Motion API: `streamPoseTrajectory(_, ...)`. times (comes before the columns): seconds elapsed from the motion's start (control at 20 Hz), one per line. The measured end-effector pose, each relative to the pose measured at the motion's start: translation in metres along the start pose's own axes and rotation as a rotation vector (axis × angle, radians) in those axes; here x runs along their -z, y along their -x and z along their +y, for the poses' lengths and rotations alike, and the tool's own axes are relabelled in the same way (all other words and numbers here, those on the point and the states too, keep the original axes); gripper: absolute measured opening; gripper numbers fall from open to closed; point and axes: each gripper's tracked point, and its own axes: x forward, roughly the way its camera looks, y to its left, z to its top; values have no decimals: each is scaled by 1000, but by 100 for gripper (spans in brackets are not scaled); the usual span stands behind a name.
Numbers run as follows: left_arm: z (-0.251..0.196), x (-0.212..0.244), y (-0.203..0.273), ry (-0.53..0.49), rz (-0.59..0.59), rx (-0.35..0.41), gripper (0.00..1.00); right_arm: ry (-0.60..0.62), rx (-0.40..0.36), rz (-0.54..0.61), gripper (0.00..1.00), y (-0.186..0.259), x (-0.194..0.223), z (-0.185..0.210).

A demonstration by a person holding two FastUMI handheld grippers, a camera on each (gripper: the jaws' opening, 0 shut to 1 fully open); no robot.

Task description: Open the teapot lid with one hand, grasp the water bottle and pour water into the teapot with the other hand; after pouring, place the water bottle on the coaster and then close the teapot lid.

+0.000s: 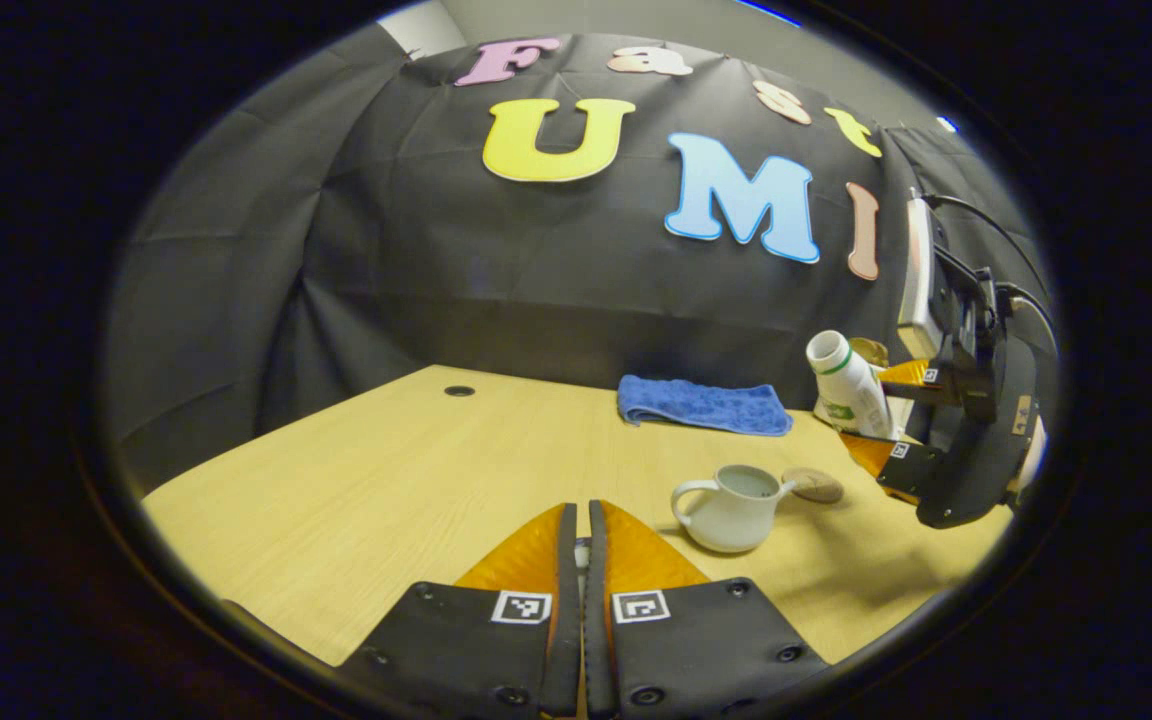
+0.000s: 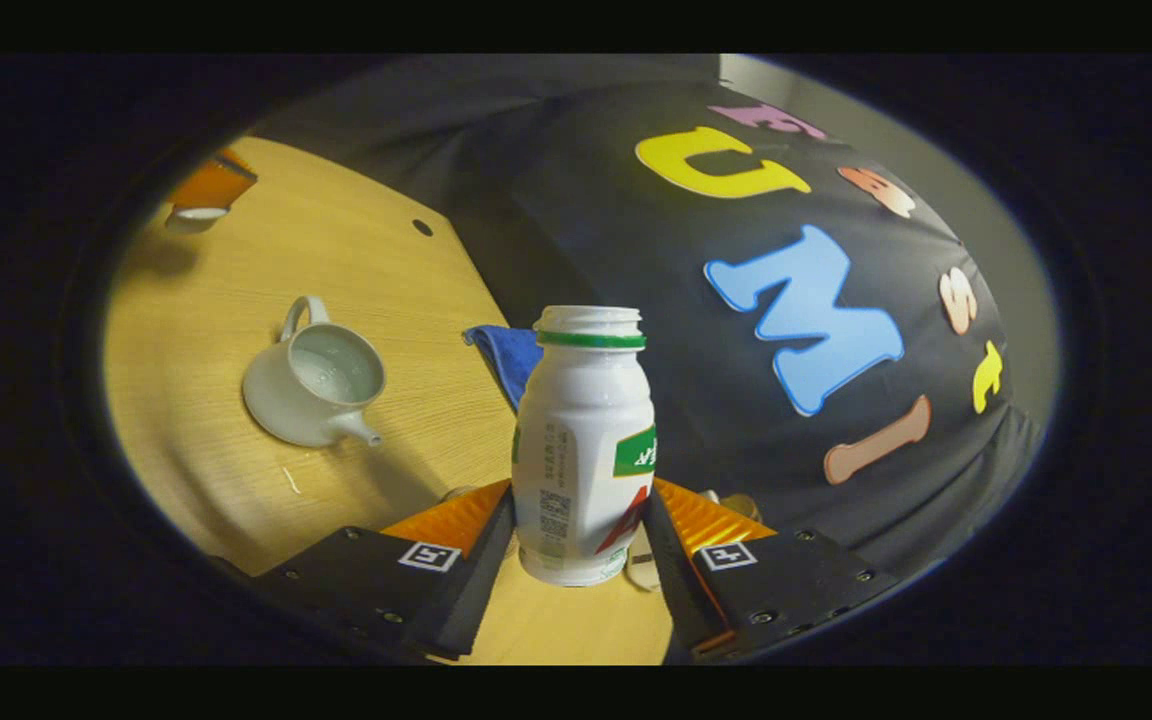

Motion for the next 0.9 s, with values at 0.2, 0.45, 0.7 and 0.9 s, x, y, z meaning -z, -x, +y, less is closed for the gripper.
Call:
streamPoseTrajectory(0.2, -23, -20, -16, -16, -36, 60, 12, -196, -81, 41, 72, 8, 22, 7)
streamPoseTrajectory(0.45, -57, -33, -50, -68, -37, 133, 8, -375, -156, 57, 72, 14, 36, 14)
streamPoseTrajectory(0.7, -93, -40, -76, -87, -47, 182, 12, -497, -193, 62, 72, 18, 46, 11)
streamPoseTrajectory(0.9, -119, -41, -89, -107, -57, 209, 12, -542, -202, 64, 72, 23, 59, 5)
